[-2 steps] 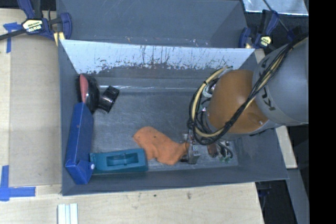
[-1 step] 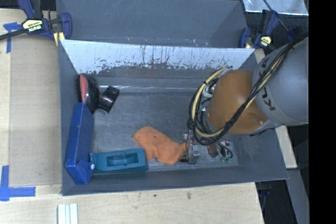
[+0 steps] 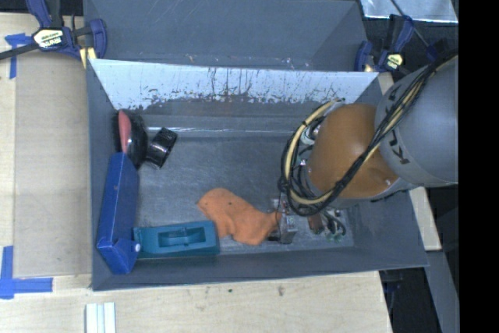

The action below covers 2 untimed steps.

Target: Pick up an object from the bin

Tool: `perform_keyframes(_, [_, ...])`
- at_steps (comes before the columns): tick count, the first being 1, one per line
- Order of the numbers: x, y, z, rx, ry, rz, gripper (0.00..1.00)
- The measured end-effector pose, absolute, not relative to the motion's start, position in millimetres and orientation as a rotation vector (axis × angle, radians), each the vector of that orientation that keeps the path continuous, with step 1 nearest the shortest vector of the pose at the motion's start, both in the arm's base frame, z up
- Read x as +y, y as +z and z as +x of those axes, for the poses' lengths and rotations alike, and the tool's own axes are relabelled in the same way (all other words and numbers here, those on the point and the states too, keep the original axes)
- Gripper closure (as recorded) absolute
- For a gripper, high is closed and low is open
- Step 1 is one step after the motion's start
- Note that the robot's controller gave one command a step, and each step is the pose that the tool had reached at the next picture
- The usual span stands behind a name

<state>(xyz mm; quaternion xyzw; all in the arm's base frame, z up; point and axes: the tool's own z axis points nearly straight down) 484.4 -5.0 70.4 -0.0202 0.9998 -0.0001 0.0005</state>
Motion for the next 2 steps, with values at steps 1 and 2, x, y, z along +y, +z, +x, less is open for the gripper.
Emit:
perform_keyframes(1, [-5.0, 70.4, 484.4, 3.140, 0.000, -0.064, 1.00])
perform_keyframes(2, [-5.0, 70.4, 484.4, 3.140, 0.000, -0.064, 1.00])
